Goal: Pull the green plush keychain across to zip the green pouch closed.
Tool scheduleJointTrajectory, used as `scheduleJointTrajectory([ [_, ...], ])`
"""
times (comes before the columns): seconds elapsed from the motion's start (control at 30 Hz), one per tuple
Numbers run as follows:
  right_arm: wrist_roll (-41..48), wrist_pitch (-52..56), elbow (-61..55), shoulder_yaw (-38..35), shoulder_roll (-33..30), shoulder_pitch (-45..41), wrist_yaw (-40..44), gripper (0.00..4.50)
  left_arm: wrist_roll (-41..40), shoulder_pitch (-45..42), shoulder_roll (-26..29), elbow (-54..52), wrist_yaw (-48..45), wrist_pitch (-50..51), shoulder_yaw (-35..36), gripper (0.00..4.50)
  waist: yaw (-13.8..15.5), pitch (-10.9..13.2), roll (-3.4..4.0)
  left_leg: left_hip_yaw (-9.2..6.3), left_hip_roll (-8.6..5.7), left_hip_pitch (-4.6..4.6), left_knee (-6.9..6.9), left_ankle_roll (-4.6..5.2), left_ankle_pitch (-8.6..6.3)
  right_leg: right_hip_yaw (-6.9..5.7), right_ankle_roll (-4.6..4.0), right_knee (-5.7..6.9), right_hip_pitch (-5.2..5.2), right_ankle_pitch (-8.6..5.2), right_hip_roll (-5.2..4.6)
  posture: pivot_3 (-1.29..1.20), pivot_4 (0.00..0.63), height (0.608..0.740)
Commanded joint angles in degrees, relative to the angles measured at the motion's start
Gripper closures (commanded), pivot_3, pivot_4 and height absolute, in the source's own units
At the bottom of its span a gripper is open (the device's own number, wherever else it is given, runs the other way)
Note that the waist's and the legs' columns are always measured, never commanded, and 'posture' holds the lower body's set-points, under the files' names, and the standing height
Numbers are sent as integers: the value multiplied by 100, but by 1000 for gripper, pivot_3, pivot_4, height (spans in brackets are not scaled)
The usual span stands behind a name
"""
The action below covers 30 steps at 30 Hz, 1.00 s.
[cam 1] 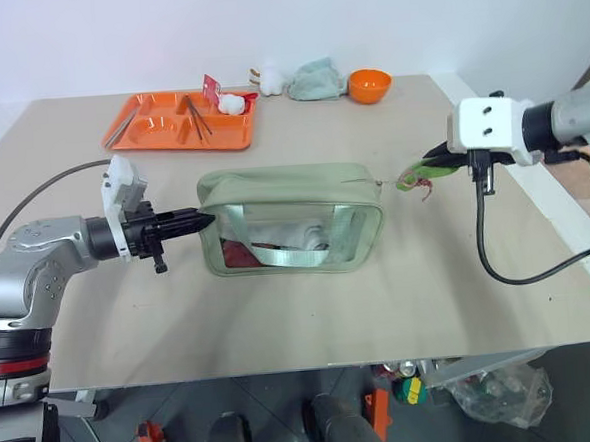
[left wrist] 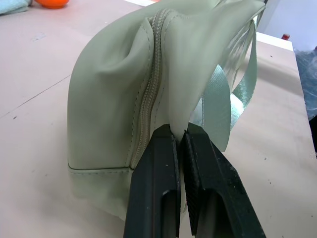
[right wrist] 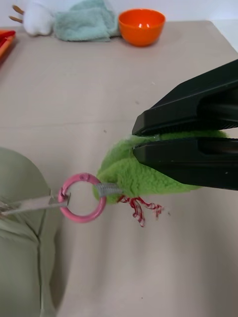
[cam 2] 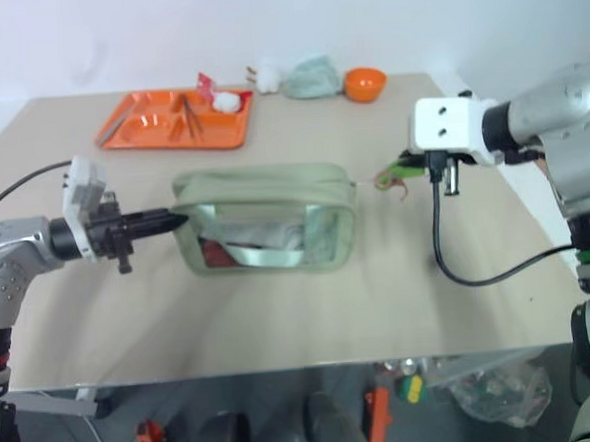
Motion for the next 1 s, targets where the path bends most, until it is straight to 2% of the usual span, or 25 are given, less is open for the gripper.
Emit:
scheduleJointTrajectory([
  [0.03,-126,202,-318,-278,44,726,-546,4479,-35,27,132,-83,26,30,176,4500,2,1,1,-1,-1,0,1,0,0,0,0,0,0,0,0,0,150,740],
  [0.13,-185,428,-394,-247,466,1210,-1094,4479,-56,11,148,-92,33,57,179,4500,-7,0,0,-1,-2,1,2,0,0,1,0,1,3,0,0,0,150,740],
  [0.3,-296,801,-388,-218,1234,1368,-1844,4479,-83,1,171,-109,37,91,182,4500,-16,1,2,14,1,12,4,-1,6,14,-1,5,1,16,7,0,150,740],
  [0.5,-241,806,-649,-41,1389,1477,-1632,4479,-116,-5,189,-143,40,150,183,4500,-15,1,1,13,2,10,4,-1,7,13,0,2,3,17,9,0,150,740],
  [0.67,-209,645,-1366,357,1046,2119,-753,4479,-151,-14,194,-152,50,186,185,4500,-4,-1,-1,5,4,9,0,0,6,7,-3,1,4,13,11,0,150,740],
  [0.87,-435,895,-1511,633,1571,2235,-999,4479,-203,-45,163,-142,85,229,190,4500,-45,-8,-13,7,10,48,1,1,6,9,-9,3,36,16,21,0,150,740],
  [1.0,-293,1071,-1387,273,1620,1996,-1065,4479,-166,-63,165,-135,102,255,159,4500,-77,-8,-14,7,14,99,-9,0,6,8,-17,2,79,11,25,0,150,740],
])
